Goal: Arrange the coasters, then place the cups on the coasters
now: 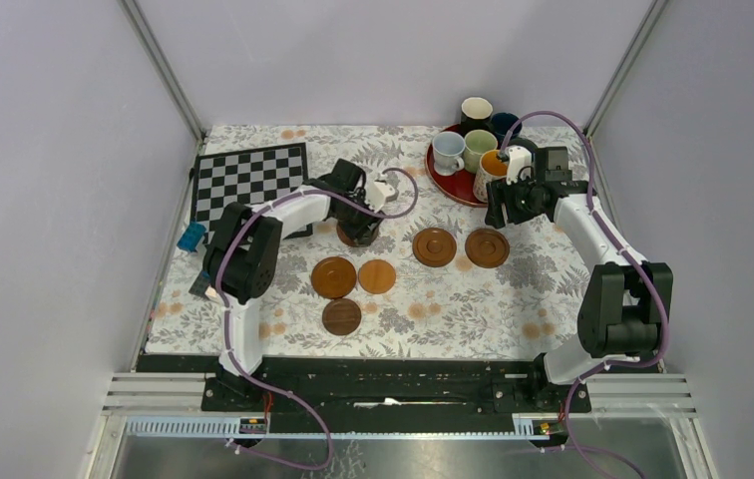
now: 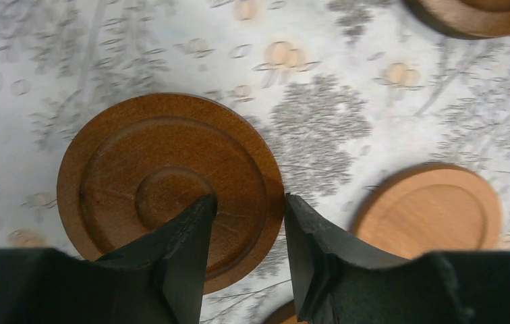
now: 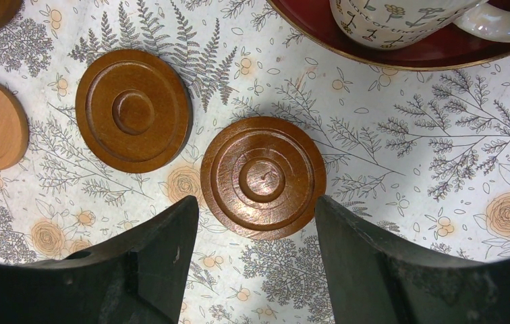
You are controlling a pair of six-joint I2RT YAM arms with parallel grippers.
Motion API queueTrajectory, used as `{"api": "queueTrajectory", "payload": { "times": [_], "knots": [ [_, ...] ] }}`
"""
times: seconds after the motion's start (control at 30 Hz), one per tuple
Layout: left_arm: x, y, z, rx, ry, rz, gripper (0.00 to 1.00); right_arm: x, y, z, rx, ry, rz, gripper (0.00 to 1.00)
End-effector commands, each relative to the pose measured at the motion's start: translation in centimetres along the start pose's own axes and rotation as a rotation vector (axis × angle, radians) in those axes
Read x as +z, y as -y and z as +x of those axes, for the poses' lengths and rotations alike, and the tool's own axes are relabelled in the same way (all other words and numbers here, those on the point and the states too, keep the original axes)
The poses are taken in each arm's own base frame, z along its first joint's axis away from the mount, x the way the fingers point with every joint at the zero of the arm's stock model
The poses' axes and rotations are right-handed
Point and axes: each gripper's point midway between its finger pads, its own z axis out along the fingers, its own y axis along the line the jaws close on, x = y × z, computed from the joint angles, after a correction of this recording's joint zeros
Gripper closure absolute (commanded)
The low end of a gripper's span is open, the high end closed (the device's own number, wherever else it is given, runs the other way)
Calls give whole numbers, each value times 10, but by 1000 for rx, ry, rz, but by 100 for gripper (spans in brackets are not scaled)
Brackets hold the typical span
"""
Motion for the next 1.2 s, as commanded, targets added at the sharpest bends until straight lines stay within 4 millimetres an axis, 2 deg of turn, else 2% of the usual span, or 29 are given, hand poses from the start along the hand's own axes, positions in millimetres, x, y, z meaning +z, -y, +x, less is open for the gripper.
{"api": "queueTrajectory", "payload": {
  "times": [0.0, 0.3, 0.6, 0.7, 0.77, 0.87, 1.03, 1.17],
  "knots": [
    [-1, 47, 0, 21, -4, 105, 57, -6, -2, -9, -10, 41, -10, 29],
    [8, 89, 2, 52, -30, 167, 58, -8, -2, -8, -14, 44, -2, 29],
    [5, 110, 14, 55, -51, 191, 60, -9, -3, -8, -18, 45, -11, 29],
    [1, 112, 11, 59, -41, 190, 58, -9, -4, -8, -16, 44, -16, 29],
    [-5, 112, 3, 63, -18, 182, 55, -8, -4, -8, -15, 43, -19, 29],
    [-20, 109, -18, 70, 25, 161, 46, -8, -4, -7, -12, 42, -22, 29],
    [-58, 109, -52, 128, 110, 135, 37, -8, -5, -7, -16, 42, -25, 28],
    [-84, 114, -46, 198, 112, 152, 35, -9, -8, -7, -19, 42, -41, 28]
  ]
}}
